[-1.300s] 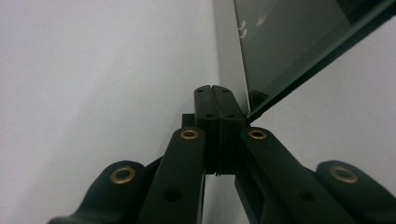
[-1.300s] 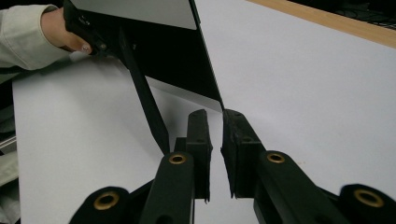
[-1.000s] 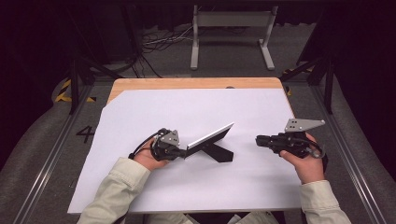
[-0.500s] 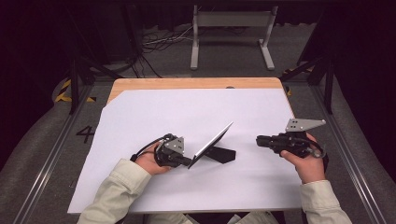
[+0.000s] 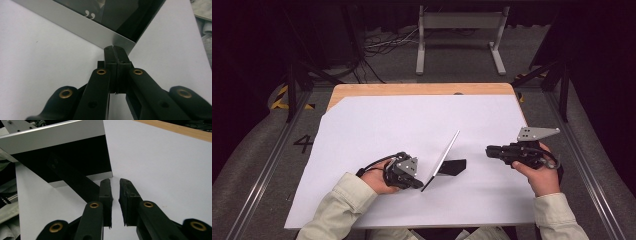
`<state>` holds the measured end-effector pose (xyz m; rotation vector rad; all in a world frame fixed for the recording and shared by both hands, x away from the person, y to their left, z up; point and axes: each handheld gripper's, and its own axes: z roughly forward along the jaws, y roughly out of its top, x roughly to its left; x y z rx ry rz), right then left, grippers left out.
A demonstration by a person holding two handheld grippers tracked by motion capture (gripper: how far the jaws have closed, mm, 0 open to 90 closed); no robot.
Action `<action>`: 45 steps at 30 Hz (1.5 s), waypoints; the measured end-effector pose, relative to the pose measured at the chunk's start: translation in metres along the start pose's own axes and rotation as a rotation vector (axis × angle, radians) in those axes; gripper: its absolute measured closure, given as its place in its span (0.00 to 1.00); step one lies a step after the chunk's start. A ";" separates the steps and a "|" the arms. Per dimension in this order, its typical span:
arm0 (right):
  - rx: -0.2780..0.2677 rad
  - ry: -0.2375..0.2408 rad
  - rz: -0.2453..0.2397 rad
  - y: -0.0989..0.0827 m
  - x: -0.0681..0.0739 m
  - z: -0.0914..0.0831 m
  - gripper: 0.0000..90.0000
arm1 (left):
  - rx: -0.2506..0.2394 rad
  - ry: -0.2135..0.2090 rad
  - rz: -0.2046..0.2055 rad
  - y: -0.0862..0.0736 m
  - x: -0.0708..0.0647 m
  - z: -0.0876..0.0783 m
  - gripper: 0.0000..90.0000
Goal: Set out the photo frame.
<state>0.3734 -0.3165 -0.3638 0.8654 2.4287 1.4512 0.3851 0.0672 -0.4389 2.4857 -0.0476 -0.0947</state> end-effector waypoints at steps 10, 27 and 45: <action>0.011 0.010 0.011 0.001 0.002 -0.001 0.87 | 0.009 -0.022 0.035 0.009 -0.007 0.007 1.00; 0.005 0.001 0.011 0.002 0.002 -0.009 0.88 | 0.003 -0.046 0.079 0.035 -0.021 0.027 1.00; 0.012 -0.016 0.079 0.004 0.003 -0.018 0.81 | -0.052 -0.077 0.058 0.058 -0.026 0.052 1.00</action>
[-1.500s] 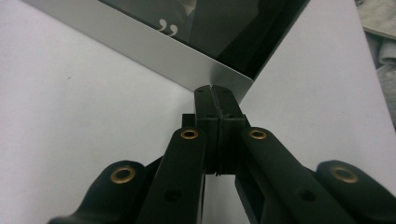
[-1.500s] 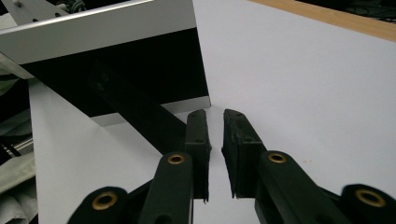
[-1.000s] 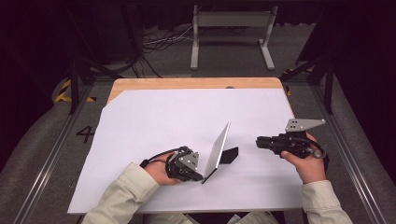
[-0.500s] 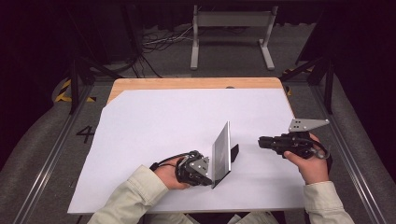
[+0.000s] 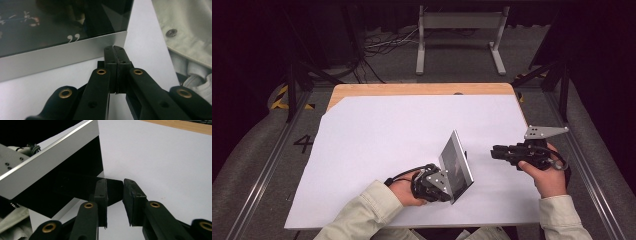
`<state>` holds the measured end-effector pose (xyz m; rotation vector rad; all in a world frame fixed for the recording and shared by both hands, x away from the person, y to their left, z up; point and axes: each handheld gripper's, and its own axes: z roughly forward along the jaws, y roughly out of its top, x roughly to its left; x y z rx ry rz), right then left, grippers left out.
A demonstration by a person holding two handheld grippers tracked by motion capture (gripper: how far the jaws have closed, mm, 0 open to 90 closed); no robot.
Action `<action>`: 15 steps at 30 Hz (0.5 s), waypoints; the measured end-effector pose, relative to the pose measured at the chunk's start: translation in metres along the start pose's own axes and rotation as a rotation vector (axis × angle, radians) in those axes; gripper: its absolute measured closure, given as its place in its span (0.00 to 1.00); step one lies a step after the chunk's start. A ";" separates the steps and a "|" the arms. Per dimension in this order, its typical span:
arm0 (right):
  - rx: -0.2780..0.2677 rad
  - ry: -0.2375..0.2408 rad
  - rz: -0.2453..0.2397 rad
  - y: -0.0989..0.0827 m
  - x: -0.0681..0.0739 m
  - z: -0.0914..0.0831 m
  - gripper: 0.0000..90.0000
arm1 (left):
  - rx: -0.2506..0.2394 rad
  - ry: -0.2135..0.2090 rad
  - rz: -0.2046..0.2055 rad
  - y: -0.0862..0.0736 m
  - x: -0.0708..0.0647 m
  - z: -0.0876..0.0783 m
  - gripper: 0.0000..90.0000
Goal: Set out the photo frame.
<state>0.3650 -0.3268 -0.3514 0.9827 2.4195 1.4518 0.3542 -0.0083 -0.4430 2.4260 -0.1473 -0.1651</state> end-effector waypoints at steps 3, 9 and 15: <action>0.003 -0.011 0.003 0.000 0.000 -0.001 0.80 | -0.007 -0.004 -0.001 0.004 -0.001 0.004 1.00; 0.005 -0.023 0.004 0.001 0.000 -0.001 0.77 | -0.023 0.012 -0.012 0.013 0.001 0.013 1.00; 0.008 -0.028 0.005 0.000 0.000 -0.001 0.77 | -0.037 0.032 -0.020 0.017 0.001 0.017 1.00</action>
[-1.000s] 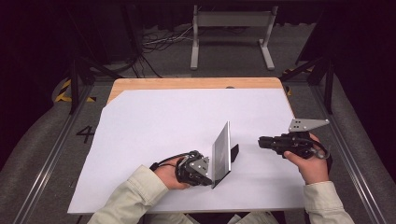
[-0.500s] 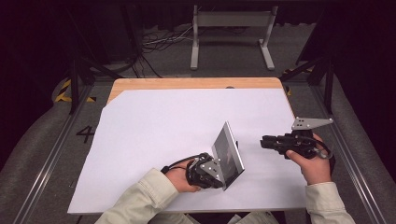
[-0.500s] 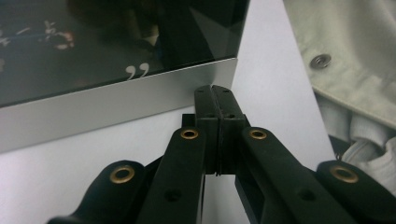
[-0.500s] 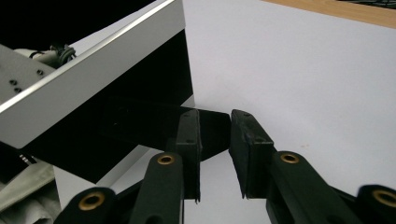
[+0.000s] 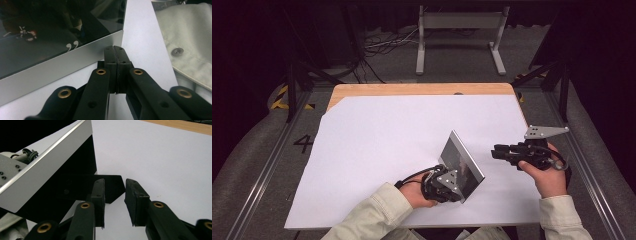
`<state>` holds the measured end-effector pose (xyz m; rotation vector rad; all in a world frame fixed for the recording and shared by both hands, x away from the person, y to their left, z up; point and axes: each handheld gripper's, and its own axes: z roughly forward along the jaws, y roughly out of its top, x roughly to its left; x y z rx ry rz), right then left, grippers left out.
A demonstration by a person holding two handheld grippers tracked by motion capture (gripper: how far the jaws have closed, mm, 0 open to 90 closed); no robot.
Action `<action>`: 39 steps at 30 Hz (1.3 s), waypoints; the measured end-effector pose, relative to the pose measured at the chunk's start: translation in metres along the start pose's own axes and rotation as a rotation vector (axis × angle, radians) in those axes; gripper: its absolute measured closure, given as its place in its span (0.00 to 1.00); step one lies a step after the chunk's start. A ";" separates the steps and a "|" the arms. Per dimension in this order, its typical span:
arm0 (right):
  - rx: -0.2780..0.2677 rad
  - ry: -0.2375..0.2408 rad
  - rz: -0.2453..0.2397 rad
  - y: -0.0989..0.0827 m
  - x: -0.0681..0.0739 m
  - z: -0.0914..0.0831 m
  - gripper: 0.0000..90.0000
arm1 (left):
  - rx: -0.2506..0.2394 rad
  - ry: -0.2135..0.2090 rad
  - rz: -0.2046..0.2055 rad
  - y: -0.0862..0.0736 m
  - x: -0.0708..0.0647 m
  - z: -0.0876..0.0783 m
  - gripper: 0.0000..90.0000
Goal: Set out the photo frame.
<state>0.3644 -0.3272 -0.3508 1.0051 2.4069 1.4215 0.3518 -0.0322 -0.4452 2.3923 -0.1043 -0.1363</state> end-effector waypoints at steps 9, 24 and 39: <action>0.003 -0.018 -0.015 0.003 0.004 -0.003 0.75 | -0.018 0.007 -0.008 -0.008 0.003 -0.011 0.99; -0.027 -0.030 0.028 0.017 0.019 -0.010 0.72 | -0.096 0.055 -0.066 -0.033 0.011 -0.047 0.96; -0.013 -0.073 0.050 0.028 0.035 -0.018 0.67 | -0.130 0.141 -0.115 -0.064 0.023 -0.079 0.94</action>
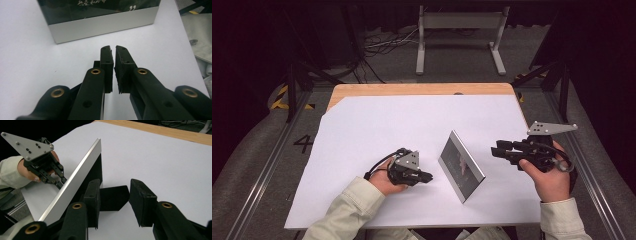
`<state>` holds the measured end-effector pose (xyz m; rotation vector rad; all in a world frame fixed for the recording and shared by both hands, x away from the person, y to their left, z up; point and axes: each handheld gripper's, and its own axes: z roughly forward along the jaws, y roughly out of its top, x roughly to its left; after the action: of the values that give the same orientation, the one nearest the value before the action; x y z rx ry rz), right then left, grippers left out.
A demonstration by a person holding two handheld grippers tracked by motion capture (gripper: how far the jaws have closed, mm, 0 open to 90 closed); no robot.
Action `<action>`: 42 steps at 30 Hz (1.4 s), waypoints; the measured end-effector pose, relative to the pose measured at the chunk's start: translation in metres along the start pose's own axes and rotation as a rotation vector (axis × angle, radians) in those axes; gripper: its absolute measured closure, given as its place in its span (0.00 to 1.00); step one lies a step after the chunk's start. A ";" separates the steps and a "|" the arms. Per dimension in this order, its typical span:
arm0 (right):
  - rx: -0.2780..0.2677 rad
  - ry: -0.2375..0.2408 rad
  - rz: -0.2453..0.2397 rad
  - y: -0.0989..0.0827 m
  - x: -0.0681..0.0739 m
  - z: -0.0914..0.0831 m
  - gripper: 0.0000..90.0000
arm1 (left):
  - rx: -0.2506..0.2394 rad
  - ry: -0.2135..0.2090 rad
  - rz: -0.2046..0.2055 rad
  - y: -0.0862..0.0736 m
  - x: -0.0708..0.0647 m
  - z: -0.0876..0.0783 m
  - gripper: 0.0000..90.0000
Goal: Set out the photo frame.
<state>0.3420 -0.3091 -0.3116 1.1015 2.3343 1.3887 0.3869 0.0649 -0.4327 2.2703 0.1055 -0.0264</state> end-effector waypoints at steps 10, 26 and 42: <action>0.022 -0.012 0.009 0.003 0.007 -0.002 0.69 | -0.028 0.053 -0.042 -0.013 0.010 -0.017 0.93; 0.120 -0.045 0.034 0.031 0.008 0.000 0.69 | -0.074 0.090 -0.082 -0.026 0.007 -0.036 0.93; 0.270 -0.070 0.200 0.048 0.006 0.002 0.69 | -0.055 0.097 -0.089 -0.029 0.009 -0.033 0.94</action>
<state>0.3624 -0.2901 -0.2716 1.4687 2.4691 1.0932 0.3933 0.1096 -0.4341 2.2103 0.2553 0.0387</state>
